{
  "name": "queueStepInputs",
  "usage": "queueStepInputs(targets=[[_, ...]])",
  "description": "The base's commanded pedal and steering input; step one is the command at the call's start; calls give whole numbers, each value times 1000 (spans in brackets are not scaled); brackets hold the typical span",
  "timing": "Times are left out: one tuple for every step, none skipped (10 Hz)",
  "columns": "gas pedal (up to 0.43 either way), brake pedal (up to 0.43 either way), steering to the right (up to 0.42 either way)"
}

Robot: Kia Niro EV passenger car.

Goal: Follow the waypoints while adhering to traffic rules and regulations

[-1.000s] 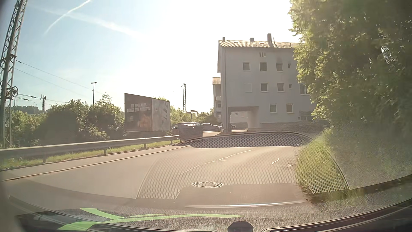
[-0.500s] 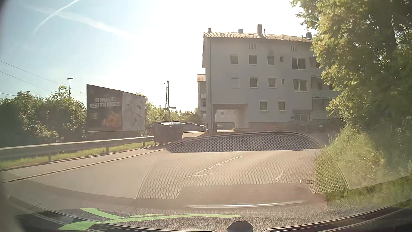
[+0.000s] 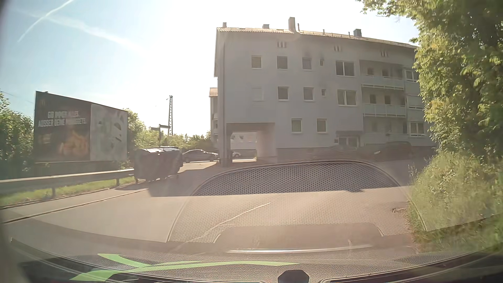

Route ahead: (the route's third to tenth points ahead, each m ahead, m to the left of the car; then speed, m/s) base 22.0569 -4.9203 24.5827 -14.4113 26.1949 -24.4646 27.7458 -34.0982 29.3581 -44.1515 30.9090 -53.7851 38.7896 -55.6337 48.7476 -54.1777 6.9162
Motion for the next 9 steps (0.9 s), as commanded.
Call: queueStepInputs(targets=[[0,0,147],[0,0,153],[0,0,149],[0,0,144],[0,0,146],[0,0,148],[0,0,160],[0,0,184],[0,0,197]])
